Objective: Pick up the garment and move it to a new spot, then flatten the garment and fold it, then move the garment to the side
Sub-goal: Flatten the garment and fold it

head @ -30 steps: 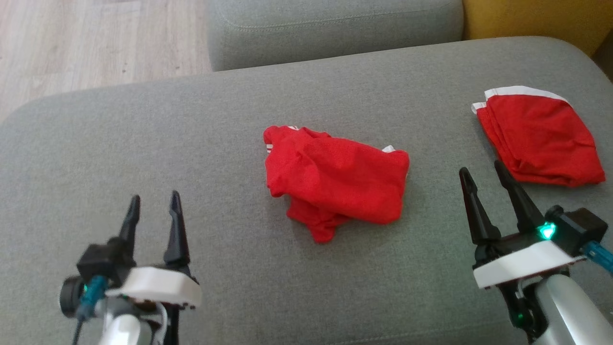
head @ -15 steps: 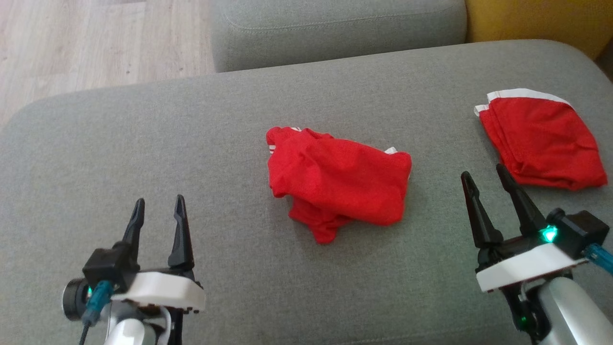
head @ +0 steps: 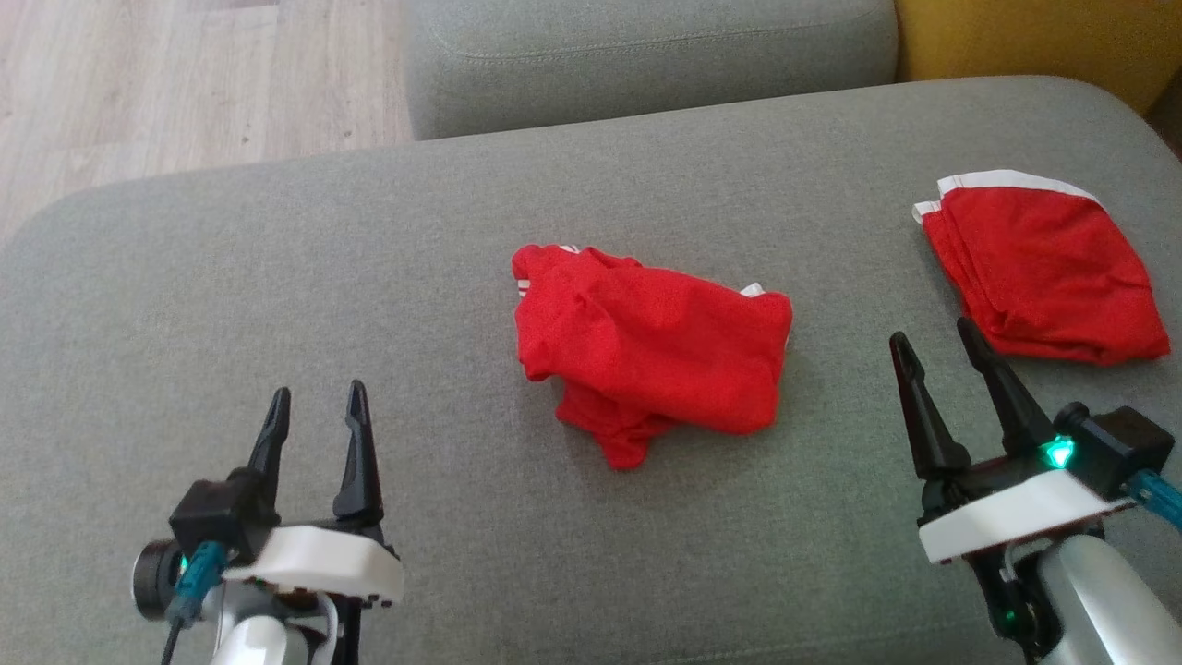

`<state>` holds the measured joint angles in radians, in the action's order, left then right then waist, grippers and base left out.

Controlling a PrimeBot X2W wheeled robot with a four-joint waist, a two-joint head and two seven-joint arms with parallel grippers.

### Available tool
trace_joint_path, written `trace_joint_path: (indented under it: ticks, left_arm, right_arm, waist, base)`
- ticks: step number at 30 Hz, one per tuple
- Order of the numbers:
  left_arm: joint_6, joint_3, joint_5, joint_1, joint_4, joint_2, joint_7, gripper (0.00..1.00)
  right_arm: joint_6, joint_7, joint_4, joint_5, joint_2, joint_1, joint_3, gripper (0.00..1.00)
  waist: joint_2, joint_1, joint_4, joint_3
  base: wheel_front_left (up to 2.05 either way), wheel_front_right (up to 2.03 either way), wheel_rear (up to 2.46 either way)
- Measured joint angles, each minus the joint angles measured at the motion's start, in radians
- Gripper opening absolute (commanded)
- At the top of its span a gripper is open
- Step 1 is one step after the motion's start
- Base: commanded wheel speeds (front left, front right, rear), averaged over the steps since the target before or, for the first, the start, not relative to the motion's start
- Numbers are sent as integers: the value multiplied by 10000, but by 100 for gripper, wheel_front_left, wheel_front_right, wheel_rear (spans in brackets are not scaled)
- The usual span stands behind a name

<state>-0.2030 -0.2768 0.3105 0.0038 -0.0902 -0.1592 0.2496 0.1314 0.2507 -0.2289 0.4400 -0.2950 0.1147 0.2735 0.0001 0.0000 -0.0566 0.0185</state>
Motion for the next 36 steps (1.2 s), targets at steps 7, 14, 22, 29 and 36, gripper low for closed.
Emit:
trace_joint_path:
  ticks: [7, 14, 22, 29, 36]
  left_arm:
    - [17, 8, 0, -1, -54, 67, 0, 100]
    - [98, -42, -90, -131, -86, 102, 0, 100]
    - [153, -176, -102, -593, -180, 194, 0, 100]
    - [180, -343, -194, -809, -290, 322, 0, 100]
    - [182, -351, -203, -1138, -353, 364, 2, 100]
  right_arm:
    - [0, -36, -238, 115, -25, 23, 90, 100]
    - [0, -1605, -1687, 1080, -487, 1511, 441, 100]
    - [0, -4268, -4102, 2644, -809, 3251, 1045, 100]
    - [0, -5064, -5275, 3670, -853, 3892, 1674, 100]
    - [0, -4865, -5960, 4437, -865, 4520, 2153, 54]
  waist:
    - [0, 0, 59, 12]
    - [0, 0, 415, 274]
    - [0, 1, 1139, 760]
    - [0, 2, 1784, 1233]
    - [0, 1, 2308, 1644]
  base:
    - [0, 0, 0]
    - [0, 0, 0]
    - [0, 0, 0]
    - [0, 0, 0]
    - [0, 0, 0]
